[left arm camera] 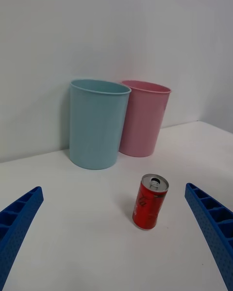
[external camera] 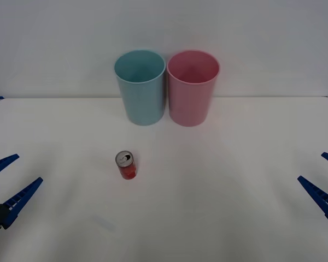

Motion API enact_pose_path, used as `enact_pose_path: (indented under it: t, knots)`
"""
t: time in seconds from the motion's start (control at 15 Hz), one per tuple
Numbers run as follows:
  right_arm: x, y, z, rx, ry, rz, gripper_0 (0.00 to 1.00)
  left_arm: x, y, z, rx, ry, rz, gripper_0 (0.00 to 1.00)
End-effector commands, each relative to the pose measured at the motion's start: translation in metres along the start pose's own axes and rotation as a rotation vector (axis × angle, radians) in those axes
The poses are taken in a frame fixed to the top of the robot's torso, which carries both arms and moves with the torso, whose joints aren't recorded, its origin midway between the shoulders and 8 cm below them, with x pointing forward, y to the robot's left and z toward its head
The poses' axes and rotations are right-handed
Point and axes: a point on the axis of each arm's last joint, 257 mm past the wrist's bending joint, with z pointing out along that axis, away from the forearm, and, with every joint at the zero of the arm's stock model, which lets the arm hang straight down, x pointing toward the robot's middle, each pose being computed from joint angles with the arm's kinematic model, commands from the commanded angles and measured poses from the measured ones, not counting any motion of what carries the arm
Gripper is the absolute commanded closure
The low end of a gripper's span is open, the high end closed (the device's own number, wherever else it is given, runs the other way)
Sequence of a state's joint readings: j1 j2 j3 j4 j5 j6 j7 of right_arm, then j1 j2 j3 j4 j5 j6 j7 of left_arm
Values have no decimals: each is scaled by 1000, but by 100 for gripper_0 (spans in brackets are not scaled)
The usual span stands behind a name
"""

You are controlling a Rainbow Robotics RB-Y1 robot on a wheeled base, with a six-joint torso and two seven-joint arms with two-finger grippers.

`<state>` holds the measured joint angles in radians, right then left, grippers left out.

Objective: Grasp the object on the table and drop it into the matching bin: aluminum can to the light blue bin, PET bottle to the pink bin.

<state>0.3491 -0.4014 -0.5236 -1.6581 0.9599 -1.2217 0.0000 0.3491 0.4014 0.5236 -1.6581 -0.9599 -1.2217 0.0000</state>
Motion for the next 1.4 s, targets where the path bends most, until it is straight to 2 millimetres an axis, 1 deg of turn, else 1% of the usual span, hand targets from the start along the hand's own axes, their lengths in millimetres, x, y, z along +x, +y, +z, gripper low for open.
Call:
enact_pose_path:
  t: [0.07,0.2,0.33,0.53,0.8,1.0,1.27,1.4]
  knots:
    - [0,0,0,0,0,0,0,0,0,0,0,0,0,0]
    - [0,0,0,0,0,0,0,-1,3,4,-7,-18,-11,0]
    - [0,0,0,0,0,0,0,-2,2,7,11,-15,-8,0]
    - [0,0,0,0,0,0,0,2,2,4,13,3,-3,0]
    - [0,0,0,0,0,0,0,21,-2,-2,9,59,3,0]
    - [0,0,0,0,0,0,0,38,-11,-6,9,89,-23,0]
    - [0,0,0,0,0,0,0,59,-25,-3,16,118,-39,0]
    - [0,0,0,0,0,0,0,73,-28,-1,-3,139,-14,0]
